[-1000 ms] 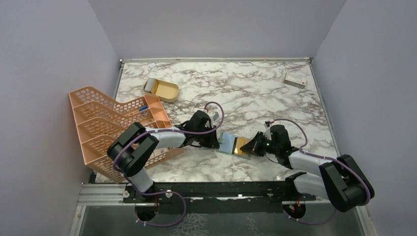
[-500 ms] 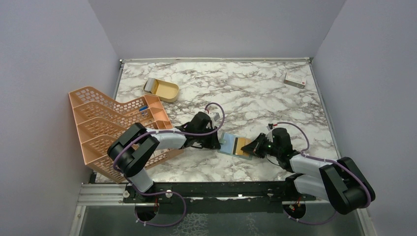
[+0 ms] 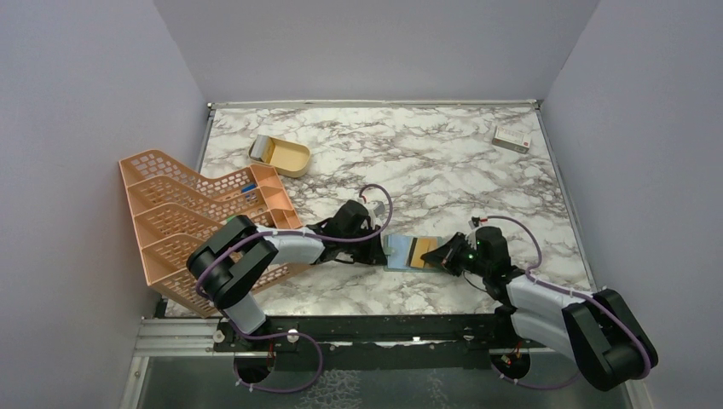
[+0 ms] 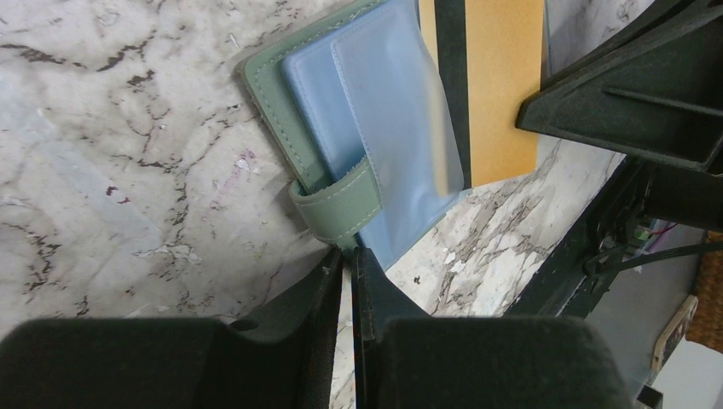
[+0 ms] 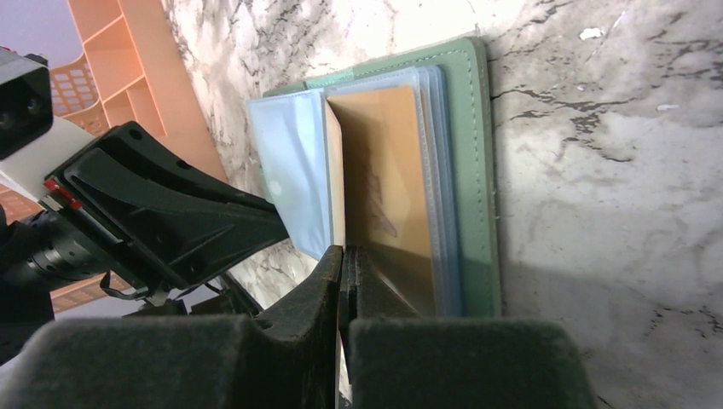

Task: Put the credit cards into the card holder
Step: Insert the credit card into the card holder.

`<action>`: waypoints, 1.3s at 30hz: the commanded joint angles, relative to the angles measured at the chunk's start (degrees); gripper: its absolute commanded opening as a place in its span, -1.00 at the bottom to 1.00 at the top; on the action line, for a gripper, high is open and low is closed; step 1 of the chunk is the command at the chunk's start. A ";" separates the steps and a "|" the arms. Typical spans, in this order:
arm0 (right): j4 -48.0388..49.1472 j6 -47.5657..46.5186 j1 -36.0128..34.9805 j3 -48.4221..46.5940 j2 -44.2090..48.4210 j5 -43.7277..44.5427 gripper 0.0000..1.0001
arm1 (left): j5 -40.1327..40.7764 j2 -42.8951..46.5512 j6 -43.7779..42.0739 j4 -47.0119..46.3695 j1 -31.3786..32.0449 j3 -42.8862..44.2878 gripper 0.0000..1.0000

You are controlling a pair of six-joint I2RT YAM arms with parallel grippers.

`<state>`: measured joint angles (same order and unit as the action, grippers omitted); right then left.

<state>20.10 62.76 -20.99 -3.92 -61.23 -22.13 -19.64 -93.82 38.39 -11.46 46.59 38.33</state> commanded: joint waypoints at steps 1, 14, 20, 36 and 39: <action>-1.94 -1.20 -0.08 0.33 0.84 3.20 -0.99 | 1.15 -2.09 0.02 4.80 1.37 -2.12 -0.72; -7.02 -9.01 -0.10 -1.95 0.02 -0.21 -0.99 | 1.70 -3.02 -0.74 5.87 1.49 -0.49 -0.72; -7.57 -11.03 -0.10 -2.96 -2.84 -2.02 -0.98 | 1.95 -3.27 -1.10 6.31 1.49 -0.01 -0.72; -9.36 -15.89 -0.10 -7.77 -10.05 -3.74 -0.98 | 2.71 -3.29 -2.12 6.93 1.56 0.76 -0.72; -11.02 -17.10 -0.10 -8.62 -10.77 -3.76 -0.98 | 2.89 -3.30 -2.52 7.41 1.57 1.38 -0.72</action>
<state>15.57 50.15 -20.99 -11.53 -70.39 -26.72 -19.77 -94.52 38.54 -9.69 47.40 39.72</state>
